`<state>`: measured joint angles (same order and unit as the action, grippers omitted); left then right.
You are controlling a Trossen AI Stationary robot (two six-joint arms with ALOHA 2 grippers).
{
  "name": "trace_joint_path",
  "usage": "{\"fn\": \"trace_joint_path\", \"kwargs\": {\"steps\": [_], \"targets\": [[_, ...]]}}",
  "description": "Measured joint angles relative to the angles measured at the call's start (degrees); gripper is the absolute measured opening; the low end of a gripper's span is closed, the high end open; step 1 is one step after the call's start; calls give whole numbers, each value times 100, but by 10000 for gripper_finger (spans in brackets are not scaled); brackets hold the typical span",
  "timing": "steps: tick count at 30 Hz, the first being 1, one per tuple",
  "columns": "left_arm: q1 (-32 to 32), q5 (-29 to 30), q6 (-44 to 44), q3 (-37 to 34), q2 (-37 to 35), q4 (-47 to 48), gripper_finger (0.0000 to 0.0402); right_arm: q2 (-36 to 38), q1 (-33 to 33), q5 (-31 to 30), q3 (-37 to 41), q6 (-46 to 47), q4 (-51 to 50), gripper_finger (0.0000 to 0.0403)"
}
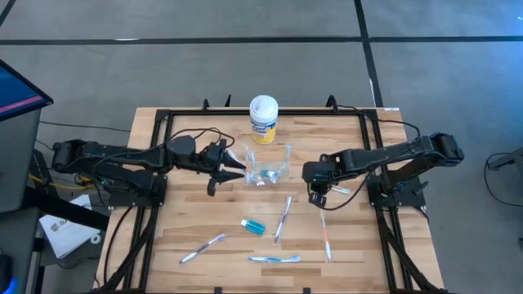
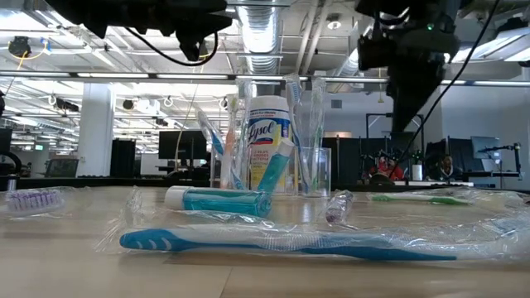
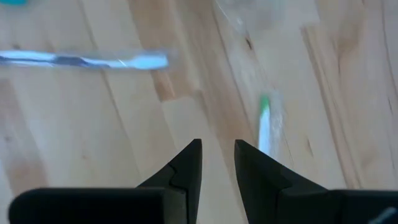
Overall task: Pick & Place toothbrushing station
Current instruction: Put the green toothbrush into the transparent organizer
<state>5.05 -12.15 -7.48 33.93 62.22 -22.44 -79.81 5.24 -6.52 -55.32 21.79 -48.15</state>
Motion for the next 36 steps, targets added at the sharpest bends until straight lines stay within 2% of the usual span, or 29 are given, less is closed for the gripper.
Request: {"fn": "trace_joint_path", "kwargs": {"steps": [10, 20, 25, 31, 36], "targets": [[-25, 5, 10, 0, 2, -39, 131, 278, -245, -18, 698, 216, -134, 85], [-23, 4, 11, 0, 3, -72, 131, 1720, -291, 2, 1731, 770, -88, 85], [-23, 3, 11, 0, 4, -90, 131, 2184, -315, 44, 2117, 876, -89, 85], [-23, 5, 11, 0, 4, -128, 131, 2299, -315, 39, 2348, 847, -77, 88], [-21, 5, 11, 0, 4, -127, 131, 2299, -315, 43, 2416, 867, 28, 111]]}}
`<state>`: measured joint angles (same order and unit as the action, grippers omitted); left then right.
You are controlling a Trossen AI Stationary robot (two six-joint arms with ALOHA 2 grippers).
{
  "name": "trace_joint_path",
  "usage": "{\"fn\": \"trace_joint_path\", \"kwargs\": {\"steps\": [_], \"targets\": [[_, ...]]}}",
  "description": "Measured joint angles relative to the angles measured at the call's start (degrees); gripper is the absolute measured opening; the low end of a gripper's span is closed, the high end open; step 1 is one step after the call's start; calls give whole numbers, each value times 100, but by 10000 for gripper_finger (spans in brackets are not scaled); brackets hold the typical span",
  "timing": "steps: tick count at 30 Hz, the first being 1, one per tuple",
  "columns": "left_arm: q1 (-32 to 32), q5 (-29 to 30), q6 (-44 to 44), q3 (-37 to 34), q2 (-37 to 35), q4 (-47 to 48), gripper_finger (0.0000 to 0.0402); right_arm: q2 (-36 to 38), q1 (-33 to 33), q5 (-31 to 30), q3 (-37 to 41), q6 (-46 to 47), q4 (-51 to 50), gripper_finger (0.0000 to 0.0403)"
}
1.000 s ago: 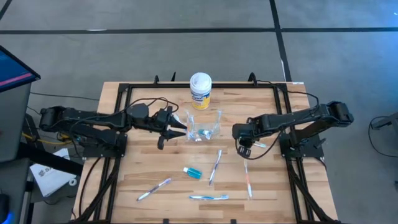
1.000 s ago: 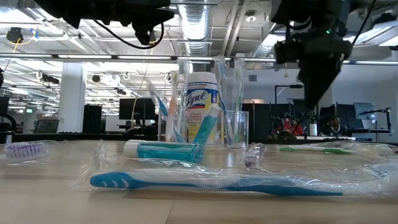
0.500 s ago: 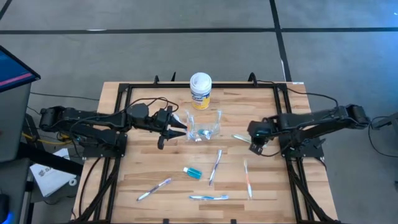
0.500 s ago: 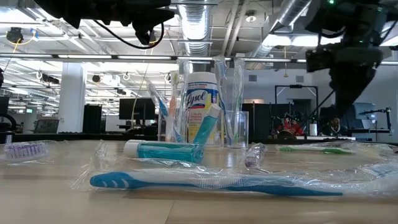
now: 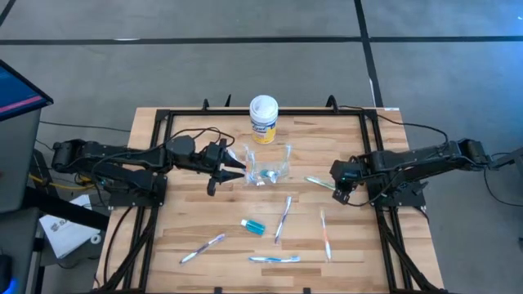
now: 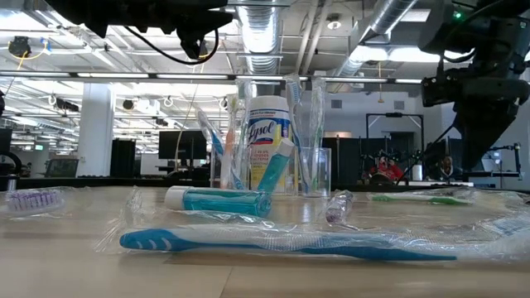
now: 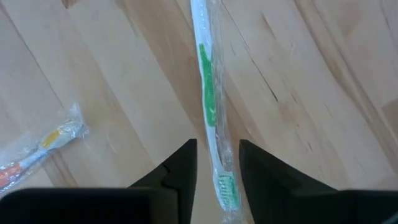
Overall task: Pick & Place toothbrushing station
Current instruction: Put the green toothbrush into the transparent organizer
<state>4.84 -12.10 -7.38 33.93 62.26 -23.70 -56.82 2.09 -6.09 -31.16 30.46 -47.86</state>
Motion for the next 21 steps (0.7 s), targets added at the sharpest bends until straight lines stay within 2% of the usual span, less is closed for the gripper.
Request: {"fn": "trace_joint_path", "kwargs": {"steps": [9, 21], "targets": [[0, 0, 0, 0, 0, 0, 131, -20, 0, -2, 0, -20, 28, 155], [0, 0, 1, 0, 2, 14, 131, -454, 2, 53, 2, 37, 10, 141]]}}
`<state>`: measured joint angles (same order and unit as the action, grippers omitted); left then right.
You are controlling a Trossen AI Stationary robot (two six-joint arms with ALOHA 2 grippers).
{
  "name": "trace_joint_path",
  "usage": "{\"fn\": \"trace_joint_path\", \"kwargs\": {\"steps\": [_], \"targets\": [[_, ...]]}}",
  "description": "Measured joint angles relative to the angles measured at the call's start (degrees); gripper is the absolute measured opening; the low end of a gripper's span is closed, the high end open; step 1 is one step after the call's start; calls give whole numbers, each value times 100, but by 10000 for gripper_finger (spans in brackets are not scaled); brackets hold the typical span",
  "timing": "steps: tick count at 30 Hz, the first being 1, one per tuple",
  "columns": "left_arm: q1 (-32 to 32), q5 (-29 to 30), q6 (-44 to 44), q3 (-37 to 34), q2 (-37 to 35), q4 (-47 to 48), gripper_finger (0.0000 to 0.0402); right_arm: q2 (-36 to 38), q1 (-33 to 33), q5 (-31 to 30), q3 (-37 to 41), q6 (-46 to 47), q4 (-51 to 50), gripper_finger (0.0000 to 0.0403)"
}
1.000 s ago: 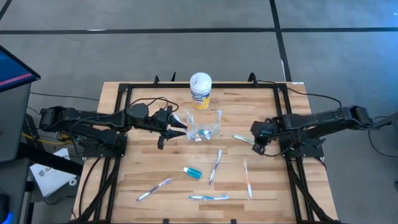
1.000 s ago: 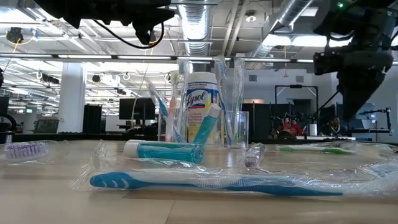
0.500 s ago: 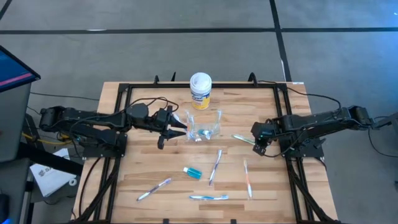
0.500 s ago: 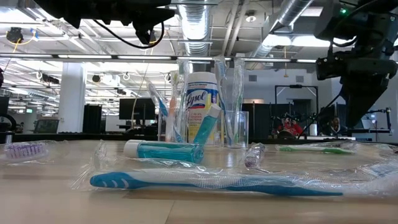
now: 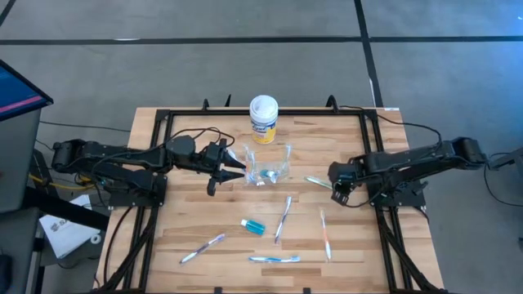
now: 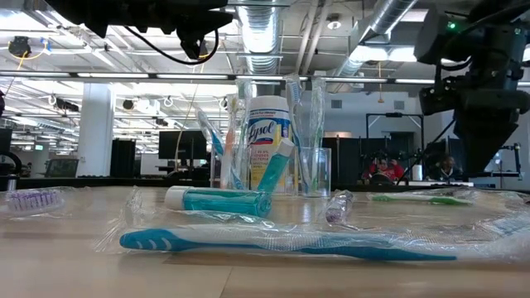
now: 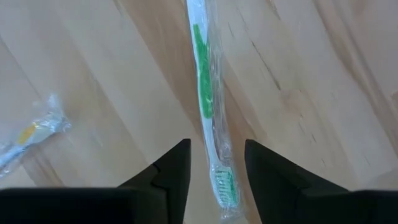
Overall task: Pick & Place toothbrushing station
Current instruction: Put the green toothbrush into the transparent organizer
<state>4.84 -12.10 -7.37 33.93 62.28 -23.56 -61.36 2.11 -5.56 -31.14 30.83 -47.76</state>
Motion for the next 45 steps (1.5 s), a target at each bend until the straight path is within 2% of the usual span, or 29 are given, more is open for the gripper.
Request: {"fn": "trace_joint_path", "kwargs": {"steps": [8, 22, 33, 38, 42, 45], "targets": [[0, 0, 1, 0, 0, 3, 131, -445, 7, 109, 0, 57, 23, 145], [-37, -1, -1, 0, 0, 1, 131, -802, 7, 80, -2, 37, 47, 163], [-37, 0, -1, 0, 0, 1, 131, -803, 9, 82, 13, 27, 118, 123], [-37, -1, -1, 0, 0, 3, 131, -802, 9, 111, 185, 51, 415, 117], [-39, 0, -1, 0, 0, 2, 131, -802, 9, 124, 216, 123, 257, 111], [-39, 0, -1, 0, 0, 3, 131, -801, 9, 124, 216, 158, 177, 92]]}}
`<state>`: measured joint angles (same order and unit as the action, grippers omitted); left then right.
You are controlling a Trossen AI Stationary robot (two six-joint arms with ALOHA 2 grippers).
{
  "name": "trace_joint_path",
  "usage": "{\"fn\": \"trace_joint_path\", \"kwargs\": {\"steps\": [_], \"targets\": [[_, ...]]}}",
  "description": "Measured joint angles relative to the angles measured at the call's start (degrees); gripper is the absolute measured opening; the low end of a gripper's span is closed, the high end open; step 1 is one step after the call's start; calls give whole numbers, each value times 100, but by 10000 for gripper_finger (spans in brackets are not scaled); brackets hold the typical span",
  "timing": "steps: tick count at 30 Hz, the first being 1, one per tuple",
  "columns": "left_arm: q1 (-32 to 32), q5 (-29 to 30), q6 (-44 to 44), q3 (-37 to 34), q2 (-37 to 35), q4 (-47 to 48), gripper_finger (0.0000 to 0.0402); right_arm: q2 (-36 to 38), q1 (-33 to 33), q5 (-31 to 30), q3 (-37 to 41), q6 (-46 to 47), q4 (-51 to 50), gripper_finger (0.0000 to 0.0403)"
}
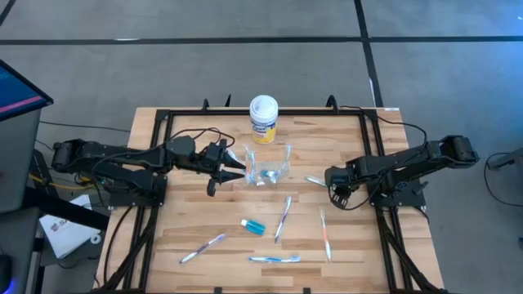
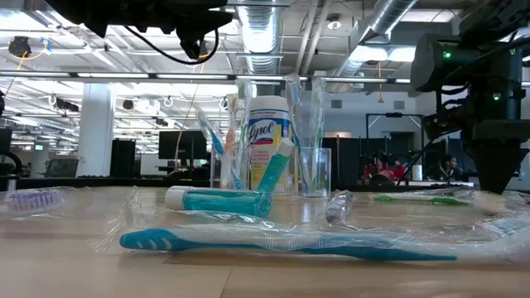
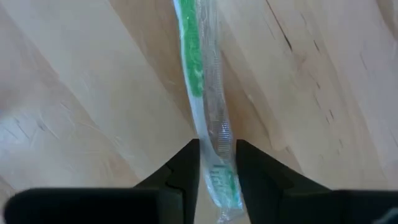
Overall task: Pick & Place toothbrushing station
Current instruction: Put the green toothbrush into the transparent organizer
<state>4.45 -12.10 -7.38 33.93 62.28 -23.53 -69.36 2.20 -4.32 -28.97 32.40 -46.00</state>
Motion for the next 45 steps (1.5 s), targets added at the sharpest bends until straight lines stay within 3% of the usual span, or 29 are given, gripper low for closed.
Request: {"fn": "trace_joint_path", "kwargs": {"steps": [7, 22, 30, 35, 45], "targets": [[0, -1, 0, 0, 0, -2, 131, 0, 2, 0, 0, -92, 86, 8], [0, 0, 0, 0, 0, -2, 131, 0, 81, 102, -459, -411, -210, 0], [0, -2, -17, 0, 0, -2, 131, 0, 585, -542, -1240, -445, -1048, 0], [0, 0, -17, 0, 0, -6, 131, -134, 1032, -1244, -1766, -481, -1514, 0], [0, 0, -20, 0, 2, -9, 131, -1378, 1603, -2355, -3196, -605, -2783, 0]]}}
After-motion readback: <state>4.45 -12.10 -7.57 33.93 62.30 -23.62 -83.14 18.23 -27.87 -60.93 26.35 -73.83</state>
